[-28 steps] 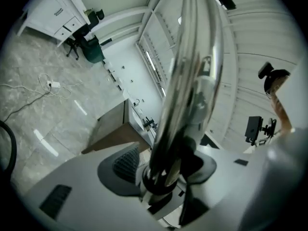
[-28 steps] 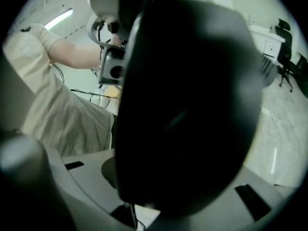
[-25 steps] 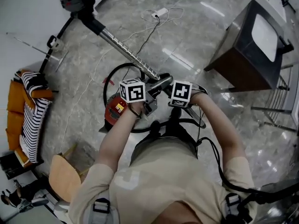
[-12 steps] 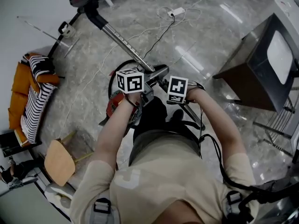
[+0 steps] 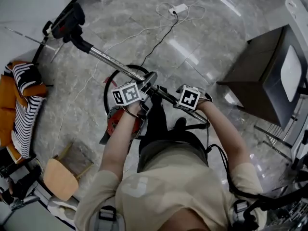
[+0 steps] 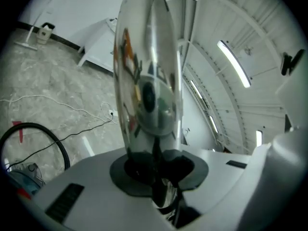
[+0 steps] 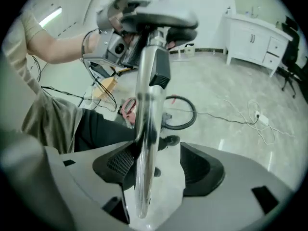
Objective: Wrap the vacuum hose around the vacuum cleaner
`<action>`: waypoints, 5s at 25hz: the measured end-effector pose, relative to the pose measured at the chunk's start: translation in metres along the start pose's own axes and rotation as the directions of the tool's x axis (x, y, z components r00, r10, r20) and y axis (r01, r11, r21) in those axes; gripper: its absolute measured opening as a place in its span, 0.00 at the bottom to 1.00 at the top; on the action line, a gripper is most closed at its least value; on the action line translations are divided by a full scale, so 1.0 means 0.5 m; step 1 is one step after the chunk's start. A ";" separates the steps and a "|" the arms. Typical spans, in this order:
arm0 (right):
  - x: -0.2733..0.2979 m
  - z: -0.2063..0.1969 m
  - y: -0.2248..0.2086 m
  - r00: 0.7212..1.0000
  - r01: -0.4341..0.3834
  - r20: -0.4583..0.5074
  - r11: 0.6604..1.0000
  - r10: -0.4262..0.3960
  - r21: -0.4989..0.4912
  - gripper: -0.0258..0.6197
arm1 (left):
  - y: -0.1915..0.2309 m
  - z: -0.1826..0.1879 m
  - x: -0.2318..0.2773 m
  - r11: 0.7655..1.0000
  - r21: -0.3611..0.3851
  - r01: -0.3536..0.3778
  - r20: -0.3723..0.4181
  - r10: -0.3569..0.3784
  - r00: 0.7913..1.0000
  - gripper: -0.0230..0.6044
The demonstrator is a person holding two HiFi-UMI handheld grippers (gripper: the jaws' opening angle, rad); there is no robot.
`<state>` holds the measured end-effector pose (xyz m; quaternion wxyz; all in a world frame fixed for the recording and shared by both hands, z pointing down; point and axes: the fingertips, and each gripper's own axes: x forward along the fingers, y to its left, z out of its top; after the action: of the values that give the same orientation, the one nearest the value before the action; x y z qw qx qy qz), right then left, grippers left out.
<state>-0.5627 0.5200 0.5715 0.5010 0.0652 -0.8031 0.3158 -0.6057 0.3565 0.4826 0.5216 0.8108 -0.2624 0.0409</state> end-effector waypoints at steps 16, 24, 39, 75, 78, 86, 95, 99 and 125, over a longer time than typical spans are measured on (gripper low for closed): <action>0.010 -0.005 -0.192 0.914 0.147 0.305 0.918 -0.269 0.369 0.48 | 0.763 -0.008 -0.065 0.819 -0.471 -0.328 0.159 0.444 0.882 0.16; 0.155 -0.054 -0.190 0.925 -0.093 0.367 0.881 -0.095 0.463 0.48 | 1.028 -0.062 -0.157 0.669 -0.613 -0.420 0.176 0.634 0.753 0.16; 0.373 -0.155 -0.341 0.900 -0.282 0.435 0.775 0.010 0.565 0.48 | 1.386 -0.232 -0.308 0.451 -0.841 -0.299 0.246 0.811 0.530 0.16; 0.338 -0.136 -0.428 0.853 -0.339 0.519 0.697 -0.056 0.633 0.48 | 1.302 -0.288 -0.340 0.522 -0.495 -0.694 -0.139 0.741 0.657 0.54; 0.282 -0.098 -0.393 0.826 -0.363 0.561 0.713 -0.052 0.600 0.48 | 1.140 -0.214 -0.264 0.726 -0.230 -0.648 -0.101 0.644 0.758 0.54; 0.117 0.082 -0.232 0.663 -0.627 0.734 0.643 0.145 0.439 0.47 | 0.521 -0.109 -0.089 0.942 0.296 -0.160 -0.165 0.215 0.963 0.53; -0.113 0.137 -0.103 0.588 -0.635 0.806 0.657 0.070 0.407 0.47 | 0.133 -0.135 -0.082 0.964 0.257 0.066 -0.242 -0.002 0.970 0.53; -0.178 0.091 -0.076 0.533 -0.630 0.846 0.660 -0.017 0.410 0.47 | 0.027 -0.137 -0.076 0.924 0.360 0.129 -0.304 -0.015 0.952 0.53; -0.363 0.000 0.166 0.599 -0.503 0.784 0.838 0.162 0.211 0.10 | -0.251 -0.400 -0.032 0.913 0.396 0.099 -0.167 -0.034 0.985 0.04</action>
<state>-0.5087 0.5473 0.3814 0.0361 0.1363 -0.8469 0.5127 -0.5193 0.5758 0.4641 0.3637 0.9035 -0.1789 0.1395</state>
